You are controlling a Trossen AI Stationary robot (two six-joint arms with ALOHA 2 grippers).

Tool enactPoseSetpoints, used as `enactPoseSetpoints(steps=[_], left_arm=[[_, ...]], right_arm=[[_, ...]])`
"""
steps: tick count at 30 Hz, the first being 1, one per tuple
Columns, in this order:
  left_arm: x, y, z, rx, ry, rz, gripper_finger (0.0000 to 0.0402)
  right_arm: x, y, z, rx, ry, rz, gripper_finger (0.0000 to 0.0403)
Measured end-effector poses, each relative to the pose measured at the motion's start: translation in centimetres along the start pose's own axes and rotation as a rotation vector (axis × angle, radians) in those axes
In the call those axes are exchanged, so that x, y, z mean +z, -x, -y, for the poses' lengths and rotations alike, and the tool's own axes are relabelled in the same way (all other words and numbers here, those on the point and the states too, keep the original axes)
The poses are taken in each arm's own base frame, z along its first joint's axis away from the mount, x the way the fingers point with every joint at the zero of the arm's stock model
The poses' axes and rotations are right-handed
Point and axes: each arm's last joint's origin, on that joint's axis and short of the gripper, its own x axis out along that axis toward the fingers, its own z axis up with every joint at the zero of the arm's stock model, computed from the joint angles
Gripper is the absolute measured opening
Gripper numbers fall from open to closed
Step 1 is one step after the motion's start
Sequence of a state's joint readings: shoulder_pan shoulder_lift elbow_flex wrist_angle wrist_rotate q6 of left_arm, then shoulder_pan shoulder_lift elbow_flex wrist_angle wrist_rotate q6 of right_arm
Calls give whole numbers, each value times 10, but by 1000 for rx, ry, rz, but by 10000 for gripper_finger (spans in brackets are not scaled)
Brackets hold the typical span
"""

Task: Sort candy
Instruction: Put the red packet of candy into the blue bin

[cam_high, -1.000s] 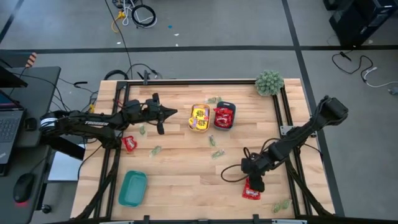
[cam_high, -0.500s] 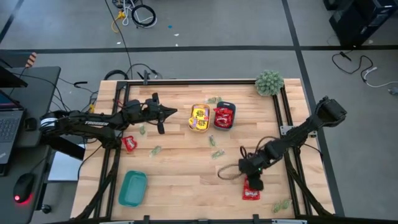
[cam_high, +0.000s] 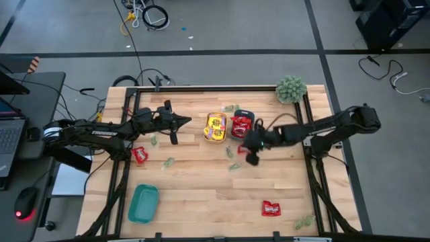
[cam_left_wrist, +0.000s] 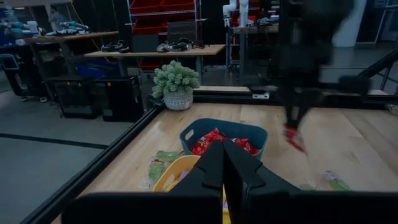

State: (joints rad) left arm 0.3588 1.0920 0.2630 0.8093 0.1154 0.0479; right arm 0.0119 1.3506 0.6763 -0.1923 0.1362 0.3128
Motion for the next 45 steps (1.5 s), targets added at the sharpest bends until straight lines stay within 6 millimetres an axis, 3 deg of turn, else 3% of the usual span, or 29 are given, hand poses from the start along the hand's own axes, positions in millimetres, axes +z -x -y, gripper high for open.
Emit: enactPoseSetpoints(steps=[7,11,17,24,31,35,40,45], left_arm=[[0,0,0,0,0,0,1],[-1,0,0,0,1,-6,1],[-3,0,0,-1,8,-30,1],[-3,0,0,-2,11,-33,1],[-4,0,0,-3,13,-46,1],[-4,0,0,-3,13,-46,1],[-4,0,0,-3,13,-46,1],[-4,0,0,-3,13,-46,1]], right_arm=[[35,4,43,-126,-25,100,2],[36,-6,64,-119,-54,70,2],[27,-31,77,-99,-92,-19,8],[22,-45,86,-133,-121,-44,73],[30,-29,87,-200,-120,23,188],[36,-12,83,-162,-70,66,233],[37,12,64,-45,-42,82,241],[23,25,28,137,-11,-24,220]])
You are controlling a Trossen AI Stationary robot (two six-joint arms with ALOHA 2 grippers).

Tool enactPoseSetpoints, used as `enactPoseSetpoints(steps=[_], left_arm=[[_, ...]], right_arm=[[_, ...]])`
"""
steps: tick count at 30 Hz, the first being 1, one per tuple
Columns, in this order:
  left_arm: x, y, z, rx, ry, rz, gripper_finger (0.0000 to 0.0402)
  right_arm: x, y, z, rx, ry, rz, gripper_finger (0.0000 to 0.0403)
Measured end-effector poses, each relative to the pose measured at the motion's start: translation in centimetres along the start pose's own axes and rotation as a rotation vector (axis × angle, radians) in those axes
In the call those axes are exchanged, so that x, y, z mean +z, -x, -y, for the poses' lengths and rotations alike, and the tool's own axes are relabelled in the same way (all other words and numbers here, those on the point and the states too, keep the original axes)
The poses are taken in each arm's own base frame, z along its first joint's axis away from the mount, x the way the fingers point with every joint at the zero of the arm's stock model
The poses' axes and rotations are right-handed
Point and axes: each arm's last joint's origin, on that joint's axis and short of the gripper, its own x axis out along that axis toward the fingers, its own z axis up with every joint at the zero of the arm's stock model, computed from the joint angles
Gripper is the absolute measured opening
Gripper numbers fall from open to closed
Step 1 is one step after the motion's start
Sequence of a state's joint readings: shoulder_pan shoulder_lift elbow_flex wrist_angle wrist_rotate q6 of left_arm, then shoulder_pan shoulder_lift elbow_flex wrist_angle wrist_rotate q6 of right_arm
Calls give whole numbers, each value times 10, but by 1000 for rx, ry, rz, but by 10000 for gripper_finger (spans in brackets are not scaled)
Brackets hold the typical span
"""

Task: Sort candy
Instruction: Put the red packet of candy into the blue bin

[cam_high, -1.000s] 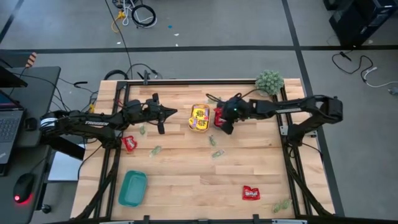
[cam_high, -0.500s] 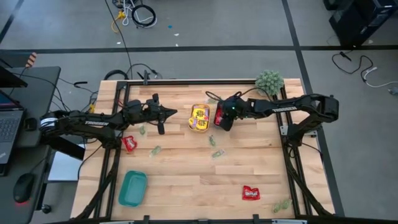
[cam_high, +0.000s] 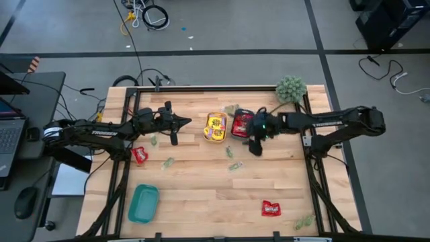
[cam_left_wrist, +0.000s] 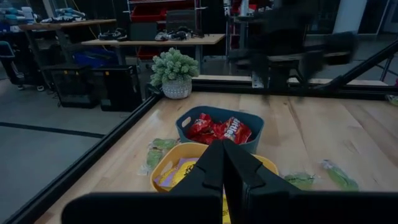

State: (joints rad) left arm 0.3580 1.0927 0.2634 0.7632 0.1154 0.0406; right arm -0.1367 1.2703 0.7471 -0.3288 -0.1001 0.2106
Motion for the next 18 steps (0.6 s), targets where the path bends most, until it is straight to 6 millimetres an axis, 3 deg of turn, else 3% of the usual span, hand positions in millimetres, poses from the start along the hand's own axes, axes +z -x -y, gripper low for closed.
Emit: enactPoseSetpoints(steps=[10,18], left_arm=[[-1,0,0,0,1,-10,1],[-3,0,0,-1,0,-32,1]], right_arm=[[-40,-5,-79,197,-67,-235,222],[-74,-6,-124,254,-156,-406,232]])
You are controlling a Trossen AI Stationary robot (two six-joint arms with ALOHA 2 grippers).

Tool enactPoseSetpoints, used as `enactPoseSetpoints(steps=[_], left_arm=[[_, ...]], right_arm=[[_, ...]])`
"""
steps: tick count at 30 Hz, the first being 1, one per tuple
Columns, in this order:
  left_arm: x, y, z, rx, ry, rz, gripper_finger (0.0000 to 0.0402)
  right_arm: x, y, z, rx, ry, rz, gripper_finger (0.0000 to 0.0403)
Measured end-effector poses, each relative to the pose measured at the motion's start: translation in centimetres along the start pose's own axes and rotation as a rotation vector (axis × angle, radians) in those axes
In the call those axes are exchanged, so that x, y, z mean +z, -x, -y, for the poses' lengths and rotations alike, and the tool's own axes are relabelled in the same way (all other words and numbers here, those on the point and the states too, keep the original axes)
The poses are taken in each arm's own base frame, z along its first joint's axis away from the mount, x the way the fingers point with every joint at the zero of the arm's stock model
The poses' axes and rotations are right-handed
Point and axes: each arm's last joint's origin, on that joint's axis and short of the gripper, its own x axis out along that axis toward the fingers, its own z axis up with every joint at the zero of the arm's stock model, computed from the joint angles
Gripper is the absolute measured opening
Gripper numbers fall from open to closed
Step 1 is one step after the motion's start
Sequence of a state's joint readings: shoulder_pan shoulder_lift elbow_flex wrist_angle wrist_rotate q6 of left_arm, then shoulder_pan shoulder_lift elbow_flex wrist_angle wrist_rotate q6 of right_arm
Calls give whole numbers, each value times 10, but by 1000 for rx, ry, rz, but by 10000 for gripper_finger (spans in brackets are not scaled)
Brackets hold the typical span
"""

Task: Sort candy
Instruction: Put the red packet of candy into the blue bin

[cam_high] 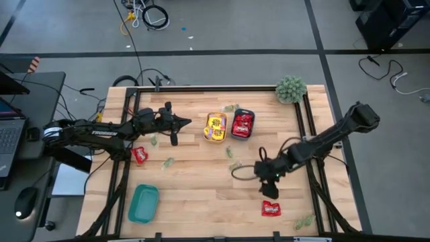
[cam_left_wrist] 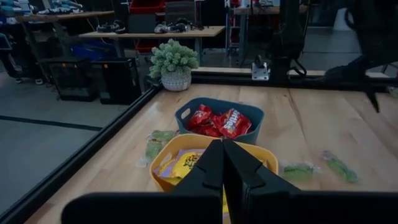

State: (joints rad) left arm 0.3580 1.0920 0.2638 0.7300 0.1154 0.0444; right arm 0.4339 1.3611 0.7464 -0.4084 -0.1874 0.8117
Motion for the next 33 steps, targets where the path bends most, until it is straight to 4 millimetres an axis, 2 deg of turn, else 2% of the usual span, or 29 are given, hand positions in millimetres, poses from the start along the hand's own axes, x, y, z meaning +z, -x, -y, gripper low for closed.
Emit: enactPoseSetpoints(steps=[6,14,18,21,25,26,30,33], left_arm=[[0,0,0,0,0,-3,1],[0,0,0,0,-2,-3,1],[0,0,0,0,-3,-3,1],[0,0,0,0,-3,-4,1],[0,0,0,0,-3,-3,1],[0,0,0,2,-3,-4,1],[0,0,-1,19,-3,0,1],[0,0,-1,19,-4,3,1]], right_arm=[[-13,-25,-6,27,-75,-165,229],[-12,-57,-6,129,-87,-305,224],[-12,-68,-4,151,-81,-334,194],[-13,-73,-2,154,-60,-349,141],[-12,-75,0,172,0,-356,27],[-11,-73,1,175,15,-353,15],[1,-59,10,158,36,-296,6],[17,-38,22,98,64,-171,3]])
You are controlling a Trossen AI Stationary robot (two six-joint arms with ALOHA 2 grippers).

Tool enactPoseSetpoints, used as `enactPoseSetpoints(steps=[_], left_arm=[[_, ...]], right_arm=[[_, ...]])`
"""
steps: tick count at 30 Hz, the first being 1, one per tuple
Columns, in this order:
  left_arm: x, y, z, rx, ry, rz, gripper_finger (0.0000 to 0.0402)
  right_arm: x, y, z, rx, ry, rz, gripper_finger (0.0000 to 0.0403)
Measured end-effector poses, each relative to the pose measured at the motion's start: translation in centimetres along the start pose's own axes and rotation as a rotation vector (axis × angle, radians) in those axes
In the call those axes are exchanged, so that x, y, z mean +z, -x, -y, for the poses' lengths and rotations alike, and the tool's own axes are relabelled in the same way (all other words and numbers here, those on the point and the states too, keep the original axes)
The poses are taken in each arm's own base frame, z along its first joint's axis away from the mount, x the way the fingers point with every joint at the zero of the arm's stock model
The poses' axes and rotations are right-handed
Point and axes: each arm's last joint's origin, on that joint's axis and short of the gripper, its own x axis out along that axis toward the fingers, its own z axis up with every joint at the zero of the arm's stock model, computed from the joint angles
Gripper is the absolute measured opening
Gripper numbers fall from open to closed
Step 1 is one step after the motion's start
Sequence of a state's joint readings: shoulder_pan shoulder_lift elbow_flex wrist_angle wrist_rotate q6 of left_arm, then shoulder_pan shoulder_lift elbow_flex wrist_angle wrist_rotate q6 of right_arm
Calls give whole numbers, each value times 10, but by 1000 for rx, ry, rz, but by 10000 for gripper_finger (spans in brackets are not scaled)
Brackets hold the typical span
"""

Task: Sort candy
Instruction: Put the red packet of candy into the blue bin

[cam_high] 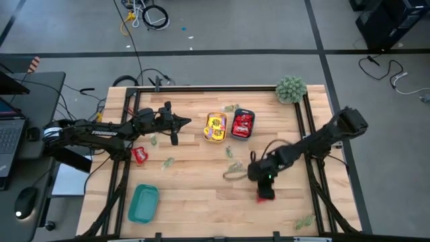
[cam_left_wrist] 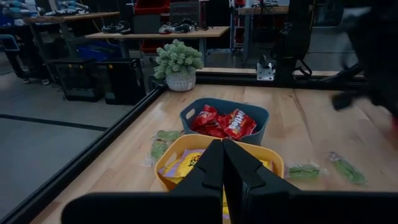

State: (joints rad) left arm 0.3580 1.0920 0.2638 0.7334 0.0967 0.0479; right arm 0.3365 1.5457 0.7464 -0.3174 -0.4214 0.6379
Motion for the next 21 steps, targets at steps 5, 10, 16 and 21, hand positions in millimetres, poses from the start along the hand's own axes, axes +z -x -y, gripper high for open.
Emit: enactPoseSetpoints(steps=[5,10,16,21], left_arm=[[0,0,0,0,0,3,1],[0,0,0,0,0,5,1],[0,0,0,0,0,4,1],[1,0,0,0,-1,6,1]], right_arm=[[17,54,29,-240,-5,278,1],[31,105,65,-427,-92,533,0],[45,146,114,-534,-163,729,0],[55,148,153,-524,-192,736,0]])
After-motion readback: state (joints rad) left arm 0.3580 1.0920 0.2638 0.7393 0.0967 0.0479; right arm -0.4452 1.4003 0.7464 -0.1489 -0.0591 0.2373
